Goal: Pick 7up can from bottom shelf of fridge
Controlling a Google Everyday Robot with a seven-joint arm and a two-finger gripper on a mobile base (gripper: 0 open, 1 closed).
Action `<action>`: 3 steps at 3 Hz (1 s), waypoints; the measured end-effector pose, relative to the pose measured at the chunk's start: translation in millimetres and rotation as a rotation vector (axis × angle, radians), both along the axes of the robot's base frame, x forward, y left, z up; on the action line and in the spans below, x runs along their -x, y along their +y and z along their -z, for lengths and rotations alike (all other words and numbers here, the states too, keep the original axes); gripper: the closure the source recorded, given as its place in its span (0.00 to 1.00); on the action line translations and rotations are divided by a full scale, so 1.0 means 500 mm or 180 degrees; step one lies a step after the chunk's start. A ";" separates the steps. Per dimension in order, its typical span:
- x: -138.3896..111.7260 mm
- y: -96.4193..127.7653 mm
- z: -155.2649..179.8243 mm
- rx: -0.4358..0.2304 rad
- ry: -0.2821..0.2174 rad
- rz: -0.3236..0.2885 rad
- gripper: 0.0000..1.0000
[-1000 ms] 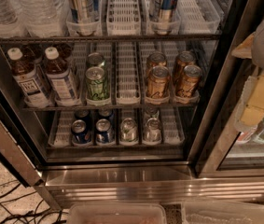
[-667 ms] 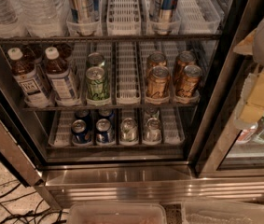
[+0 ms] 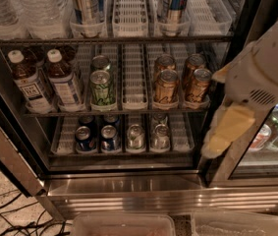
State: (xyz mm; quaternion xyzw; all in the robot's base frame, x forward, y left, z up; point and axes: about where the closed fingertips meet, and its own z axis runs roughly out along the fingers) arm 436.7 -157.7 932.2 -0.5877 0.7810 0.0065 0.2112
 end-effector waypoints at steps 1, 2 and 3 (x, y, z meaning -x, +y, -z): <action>0.028 0.067 0.079 -0.0380 -0.0013 0.0021 0.00; 0.072 0.120 0.166 -0.0758 -0.0059 0.0003 0.00; 0.090 0.157 0.250 -0.1131 -0.0195 0.0001 0.00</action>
Offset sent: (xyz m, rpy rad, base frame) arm -0.0379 0.0953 -0.1302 0.4675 -0.1554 -0.0285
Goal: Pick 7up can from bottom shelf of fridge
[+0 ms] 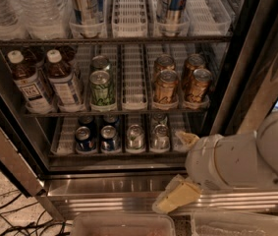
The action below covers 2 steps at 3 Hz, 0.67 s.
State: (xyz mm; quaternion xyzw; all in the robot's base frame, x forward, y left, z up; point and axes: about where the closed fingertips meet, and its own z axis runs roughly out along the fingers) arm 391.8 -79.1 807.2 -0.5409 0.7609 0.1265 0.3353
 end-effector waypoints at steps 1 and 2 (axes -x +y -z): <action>-0.015 0.040 0.052 -0.0504 -0.0170 0.0103 0.00; -0.013 0.077 0.033 -0.0732 -0.0276 0.0042 0.00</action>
Offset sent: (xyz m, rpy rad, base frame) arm 0.0060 0.0153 -0.0233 0.1232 -0.0436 -0.0286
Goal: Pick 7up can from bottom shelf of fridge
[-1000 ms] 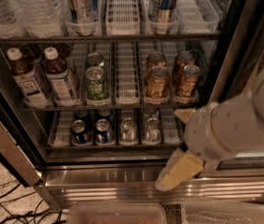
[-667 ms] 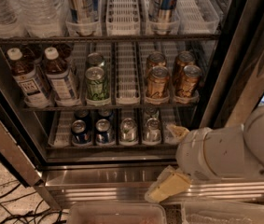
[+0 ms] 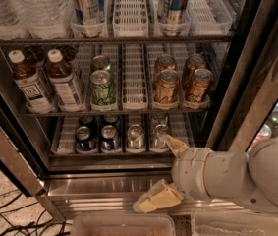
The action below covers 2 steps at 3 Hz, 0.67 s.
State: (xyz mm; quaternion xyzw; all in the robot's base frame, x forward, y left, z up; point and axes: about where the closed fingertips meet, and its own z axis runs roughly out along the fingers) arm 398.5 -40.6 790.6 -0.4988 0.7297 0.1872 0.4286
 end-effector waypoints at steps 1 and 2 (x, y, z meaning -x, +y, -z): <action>0.001 0.001 -0.001 0.0007 -0.0004 -0.0002 0.00; -0.008 0.008 -0.006 -0.0024 -0.0037 0.0067 0.00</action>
Offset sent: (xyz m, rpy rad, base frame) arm 0.0108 0.0052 0.0034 0.0282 -0.0200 -0.0568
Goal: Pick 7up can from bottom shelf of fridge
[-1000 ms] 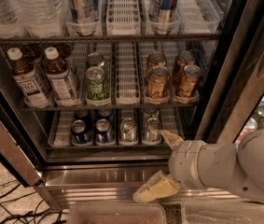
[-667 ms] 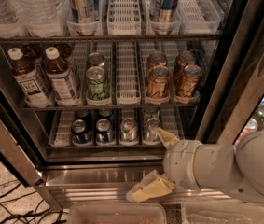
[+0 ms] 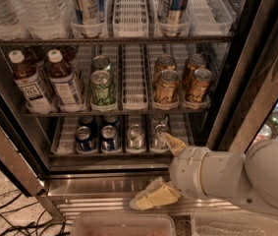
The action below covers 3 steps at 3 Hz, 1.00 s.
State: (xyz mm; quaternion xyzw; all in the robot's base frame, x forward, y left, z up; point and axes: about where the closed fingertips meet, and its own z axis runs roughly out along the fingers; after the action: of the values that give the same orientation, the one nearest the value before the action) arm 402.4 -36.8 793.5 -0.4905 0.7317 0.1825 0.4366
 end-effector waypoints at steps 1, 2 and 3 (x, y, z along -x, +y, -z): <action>-0.024 0.022 -0.004 -0.0117 -0.0118 0.0224 0.00; -0.051 0.054 0.019 -0.0519 -0.0158 0.0577 0.00; -0.087 0.052 0.033 -0.0781 -0.0379 0.0836 0.00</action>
Offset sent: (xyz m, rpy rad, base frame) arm 0.0972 0.0543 -0.0055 0.3125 -0.2201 -0.5082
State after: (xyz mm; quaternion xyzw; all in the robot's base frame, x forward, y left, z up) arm 446.1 -11.0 776.8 -0.3438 0.7346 0.1825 0.5558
